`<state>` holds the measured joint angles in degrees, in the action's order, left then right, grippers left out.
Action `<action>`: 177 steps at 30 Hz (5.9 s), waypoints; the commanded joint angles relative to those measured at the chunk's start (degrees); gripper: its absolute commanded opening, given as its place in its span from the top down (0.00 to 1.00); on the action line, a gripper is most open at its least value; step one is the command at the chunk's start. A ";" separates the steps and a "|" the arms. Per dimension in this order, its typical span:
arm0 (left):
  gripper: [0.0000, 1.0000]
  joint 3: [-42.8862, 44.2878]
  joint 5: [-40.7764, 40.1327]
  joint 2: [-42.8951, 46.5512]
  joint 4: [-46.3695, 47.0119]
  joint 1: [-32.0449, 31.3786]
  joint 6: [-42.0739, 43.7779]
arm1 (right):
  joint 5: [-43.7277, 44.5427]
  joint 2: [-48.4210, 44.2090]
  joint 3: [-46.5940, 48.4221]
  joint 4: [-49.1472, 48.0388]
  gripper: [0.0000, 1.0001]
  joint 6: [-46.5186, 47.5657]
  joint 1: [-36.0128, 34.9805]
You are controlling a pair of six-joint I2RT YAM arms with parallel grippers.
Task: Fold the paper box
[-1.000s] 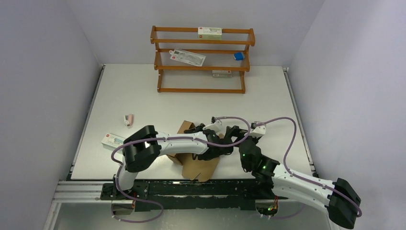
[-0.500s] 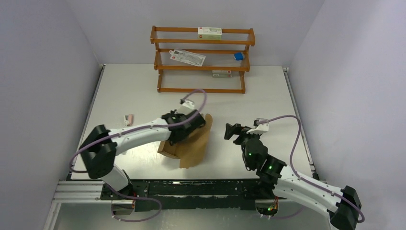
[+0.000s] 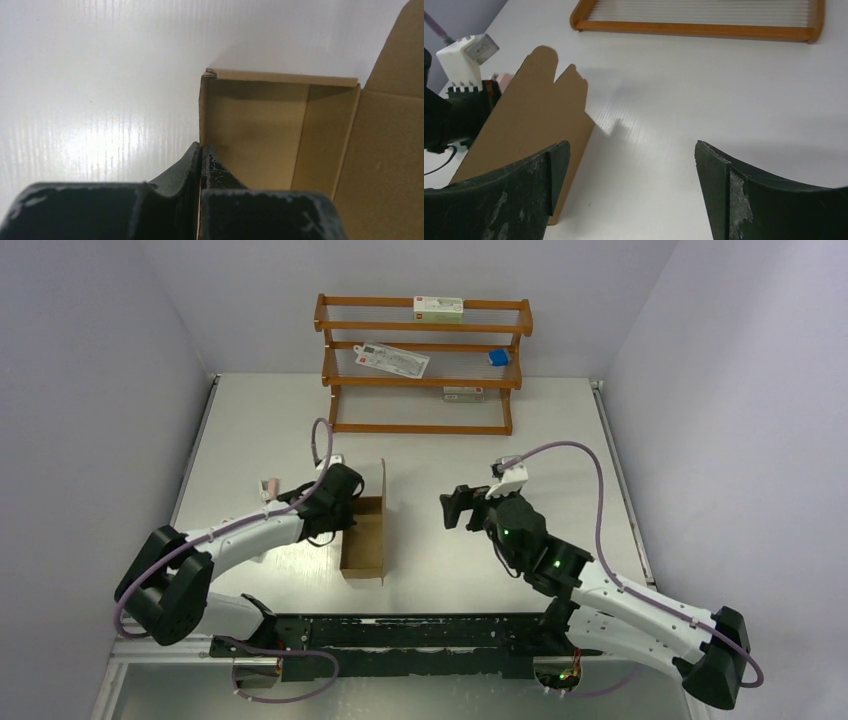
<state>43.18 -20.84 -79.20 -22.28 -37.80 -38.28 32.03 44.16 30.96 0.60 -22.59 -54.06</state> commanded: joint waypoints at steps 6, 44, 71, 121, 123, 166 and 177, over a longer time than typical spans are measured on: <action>0.92 -8.67 4.99 6.18 12.65 0.62 -13.92 | -14.10 10.96 10.03 3.54 0.00 4.23 0.03; 0.04 6.17 -4.67 30.11 -8.95 6.48 23.49 | -12.98 54.49 61.44 49.84 0.45 3.25 -8.24; 0.04 4.99 -0.14 35.55 -7.61 18.71 22.95 | -24.69 60.64 65.78 48.51 1.00 56.48 -5.83; 0.04 2.75 27.62 26.46 5.43 18.48 50.39 | -44.05 31.23 23.80 10.03 0.18 49.43 19.95; 0.04 2.62 28.68 25.01 5.41 18.44 52.28 | -44.15 32.46 23.46 9.70 0.19 50.01 20.20; 0.60 4.67 38.50 7.62 3.85 18.11 63.25 | -51.22 42.41 27.49 10.48 0.75 53.89 20.82; 0.80 4.72 40.43 7.92 3.83 18.11 62.69 | -52.31 41.81 26.11 8.94 0.86 52.76 21.34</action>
<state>48.03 16.47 -72.01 -19.90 -19.40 24.25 -18.98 87.24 57.89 11.31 30.94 -33.21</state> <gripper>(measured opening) 0.228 0.172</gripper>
